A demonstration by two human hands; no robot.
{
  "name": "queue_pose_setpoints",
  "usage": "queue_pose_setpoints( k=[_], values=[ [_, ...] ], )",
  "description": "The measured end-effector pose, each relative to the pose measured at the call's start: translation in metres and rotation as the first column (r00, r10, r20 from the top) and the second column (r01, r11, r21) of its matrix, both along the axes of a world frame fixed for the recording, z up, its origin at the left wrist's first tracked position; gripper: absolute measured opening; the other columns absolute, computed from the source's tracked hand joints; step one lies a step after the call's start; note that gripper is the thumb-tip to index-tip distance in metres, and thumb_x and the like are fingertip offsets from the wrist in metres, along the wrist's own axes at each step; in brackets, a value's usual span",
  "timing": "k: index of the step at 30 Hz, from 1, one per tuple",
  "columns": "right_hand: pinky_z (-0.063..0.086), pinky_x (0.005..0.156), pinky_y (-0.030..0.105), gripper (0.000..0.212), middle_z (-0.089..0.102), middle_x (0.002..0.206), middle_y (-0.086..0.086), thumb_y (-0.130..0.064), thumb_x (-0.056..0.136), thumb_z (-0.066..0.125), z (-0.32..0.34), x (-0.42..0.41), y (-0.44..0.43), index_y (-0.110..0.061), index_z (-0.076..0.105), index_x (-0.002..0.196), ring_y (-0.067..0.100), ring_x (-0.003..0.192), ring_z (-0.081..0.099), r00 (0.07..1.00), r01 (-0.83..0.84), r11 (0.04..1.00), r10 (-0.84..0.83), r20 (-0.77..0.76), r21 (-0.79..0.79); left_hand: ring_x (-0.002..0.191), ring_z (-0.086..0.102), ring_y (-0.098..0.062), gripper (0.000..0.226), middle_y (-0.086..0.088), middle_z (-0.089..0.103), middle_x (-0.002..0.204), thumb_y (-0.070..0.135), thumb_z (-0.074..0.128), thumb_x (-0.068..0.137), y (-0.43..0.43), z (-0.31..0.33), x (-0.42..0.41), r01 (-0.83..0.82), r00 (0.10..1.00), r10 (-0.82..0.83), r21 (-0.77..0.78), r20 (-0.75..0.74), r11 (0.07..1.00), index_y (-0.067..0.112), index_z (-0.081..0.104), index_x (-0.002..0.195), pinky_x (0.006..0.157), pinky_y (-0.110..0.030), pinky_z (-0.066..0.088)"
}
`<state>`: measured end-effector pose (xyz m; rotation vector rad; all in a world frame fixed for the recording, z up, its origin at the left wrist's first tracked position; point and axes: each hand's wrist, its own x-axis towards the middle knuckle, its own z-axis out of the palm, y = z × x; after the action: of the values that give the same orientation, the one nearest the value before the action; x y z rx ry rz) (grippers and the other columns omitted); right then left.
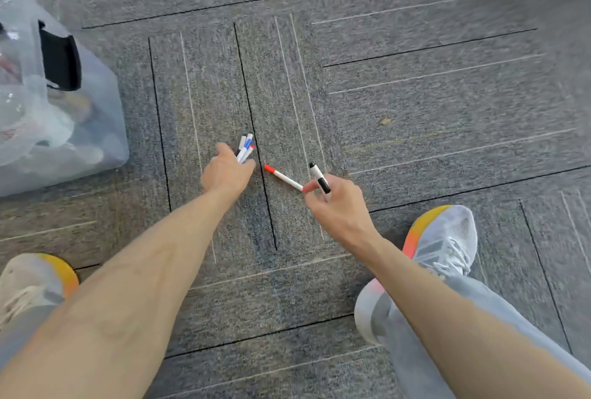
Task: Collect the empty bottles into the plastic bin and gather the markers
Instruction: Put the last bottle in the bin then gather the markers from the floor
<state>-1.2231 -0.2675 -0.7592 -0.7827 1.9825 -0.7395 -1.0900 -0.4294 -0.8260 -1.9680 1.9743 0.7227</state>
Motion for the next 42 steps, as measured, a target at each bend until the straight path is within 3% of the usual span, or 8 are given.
queue_pose_setpoints(
  k=[6,11,16,19,24,30,34,42],
  values=[
    [0.038,0.043,0.026,0.014,0.06,0.06,-0.003,-0.024,0.093,0.055,-0.006,0.01,-0.002,-0.015,0.065,0.094,0.011,0.044,0.046,0.996,-0.072,0.996,0.074,-0.041,0.046,0.099,0.063,-0.036,0.04,-0.016,0.066,0.108,0.042,0.047,0.094,-0.01,0.016,0.005,0.252,0.965,-0.252,0.007,0.072,0.968,0.007,0.059,0.11,0.071,-0.035,0.042],
    [0.046,0.05,0.027,0.019,0.061,0.066,-0.002,-0.032,0.094,0.048,-0.008,0.016,-0.031,-0.016,0.055,0.085,0.018,0.055,0.057,0.905,-0.205,0.957,0.266,-0.332,0.207,0.068,0.06,-0.03,0.041,-0.007,0.062,0.071,0.048,0.046,0.094,0.0,0.051,0.016,0.097,0.973,-0.097,-0.011,-0.208,0.995,0.014,0.057,0.075,0.055,-0.031,0.041],
    [0.042,0.063,0.031,0.026,0.063,0.083,0.005,-0.034,0.09,0.056,-0.026,0.027,-0.069,-0.013,0.055,0.103,0.028,0.075,0.062,0.835,-0.212,0.918,0.348,-0.426,0.334,0.042,0.036,-0.01,0.048,0.008,0.04,0.045,0.032,0.057,0.093,0.015,0.102,0.052,-0.045,0.856,0.041,0.005,-0.515,0.999,0.021,0.035,0.051,0.045,-0.026,0.03],
    [0.04,0.067,0.035,0.033,0.068,0.099,0.013,-0.035,0.089,0.056,-0.046,0.037,-0.074,-0.01,0.048,0.108,0.033,0.092,0.066,0.77,-0.253,0.864,0.452,-0.451,0.435,0.038,0.03,-0.008,0.05,0.011,0.032,0.041,0.024,0.059,0.09,0.016,0.108,0.082,-0.113,0.809,0.125,0.056,-0.575,0.992,0.02,0.03,0.05,0.043,-0.02,0.025],
    [0.039,0.062,0.034,0.035,0.068,0.097,0.012,-0.043,0.094,0.049,-0.046,0.045,-0.08,-0.009,0.049,0.104,0.031,0.082,0.063,0.703,-0.3,0.799,0.554,-0.446,0.521,0.04,0.031,-0.008,0.05,0.009,0.036,0.044,0.022,0.059,0.091,0.019,0.104,0.122,-0.118,0.817,0.159,0.109,-0.554,0.987,0.021,0.032,0.05,0.05,-0.028,0.027],
    [0.037,0.05,0.031,0.032,0.054,0.061,0.002,-0.034,0.097,0.041,0.048,0.08,-0.083,-0.016,0.044,0.071,0.017,0.048,0.044,0.856,-0.406,0.887,0.453,-0.249,0.221,0.043,0.037,-0.011,0.048,0.008,0.042,0.046,0.031,0.058,0.092,0.025,0.146,0.14,-0.086,0.841,0.134,0.115,-0.523,0.99,0.022,0.036,0.051,0.049,-0.027,0.03],
    [0.039,0.051,0.027,0.029,0.065,0.062,0.004,-0.031,0.097,0.04,0.148,0.11,-0.077,-0.017,0.045,0.072,0.011,0.049,0.045,0.939,-0.343,0.937,0.339,-0.056,-0.072,0.052,0.046,-0.019,0.048,0.003,0.049,0.052,0.043,0.051,0.093,0.036,0.214,0.148,0.062,0.897,-0.028,0.061,-0.441,0.996,0.02,0.038,0.053,0.054,-0.032,0.035],
    [0.039,0.051,0.028,0.027,0.056,0.068,0.005,-0.03,0.099,0.038,0.328,0.169,-0.054,-0.017,0.039,0.076,0.014,0.054,0.046,0.93,-0.36,0.9,0.369,-0.011,-0.248,0.056,0.049,-0.023,0.045,-0.001,0.051,0.055,0.038,0.05,0.094,0.062,0.392,0.191,-0.149,0.824,0.081,-0.075,-0.561,0.986,0.018,0.043,0.054,0.057,-0.033,0.035]
  ],
)
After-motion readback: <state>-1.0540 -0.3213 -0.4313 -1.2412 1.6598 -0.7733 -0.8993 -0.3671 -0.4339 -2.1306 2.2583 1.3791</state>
